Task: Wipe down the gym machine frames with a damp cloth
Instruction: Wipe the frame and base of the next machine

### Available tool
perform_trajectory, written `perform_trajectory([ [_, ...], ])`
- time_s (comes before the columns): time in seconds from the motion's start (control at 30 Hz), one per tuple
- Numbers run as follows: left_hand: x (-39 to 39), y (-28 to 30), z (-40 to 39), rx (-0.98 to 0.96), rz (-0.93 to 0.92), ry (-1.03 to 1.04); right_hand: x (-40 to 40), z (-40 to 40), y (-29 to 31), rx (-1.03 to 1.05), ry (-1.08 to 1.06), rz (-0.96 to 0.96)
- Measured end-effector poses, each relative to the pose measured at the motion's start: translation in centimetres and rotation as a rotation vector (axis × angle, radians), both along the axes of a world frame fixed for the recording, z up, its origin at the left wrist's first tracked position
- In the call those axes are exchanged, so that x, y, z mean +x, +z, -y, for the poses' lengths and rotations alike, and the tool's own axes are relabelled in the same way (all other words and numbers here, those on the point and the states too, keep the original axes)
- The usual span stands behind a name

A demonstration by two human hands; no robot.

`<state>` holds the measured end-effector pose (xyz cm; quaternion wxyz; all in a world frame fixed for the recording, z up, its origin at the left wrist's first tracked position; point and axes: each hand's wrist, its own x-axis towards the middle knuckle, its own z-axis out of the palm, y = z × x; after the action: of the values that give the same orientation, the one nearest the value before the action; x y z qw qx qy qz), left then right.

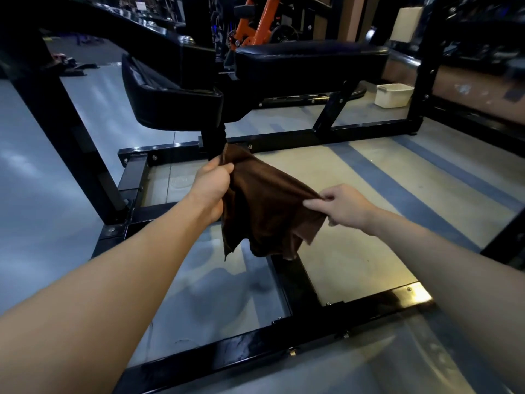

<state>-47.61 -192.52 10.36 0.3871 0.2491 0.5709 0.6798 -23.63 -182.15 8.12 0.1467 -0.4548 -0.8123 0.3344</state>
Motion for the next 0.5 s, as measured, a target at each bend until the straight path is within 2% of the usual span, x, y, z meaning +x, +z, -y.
perform_trajectory([
  [0.13,-0.3,-0.3,0.2,-0.043,-0.047,0.025,-0.1,0.6,1.9,-0.51,-0.091,-0.391],
  [0.33,0.6,-0.5,0.3,-0.105,-0.228,-0.098,-2.9,1.7,3.2,-0.703,-0.155,-0.612],
  [0.47,1.9,-0.6,-0.1,-0.116,-0.204,-0.185,-4.6,3.0,4.7,-0.932,-0.257,-0.913],
  [0.5,2.2,-0.7,-0.2,-0.129,-0.196,-0.205,-5.0,3.3,4.8,-0.931,-0.246,-0.931],
])
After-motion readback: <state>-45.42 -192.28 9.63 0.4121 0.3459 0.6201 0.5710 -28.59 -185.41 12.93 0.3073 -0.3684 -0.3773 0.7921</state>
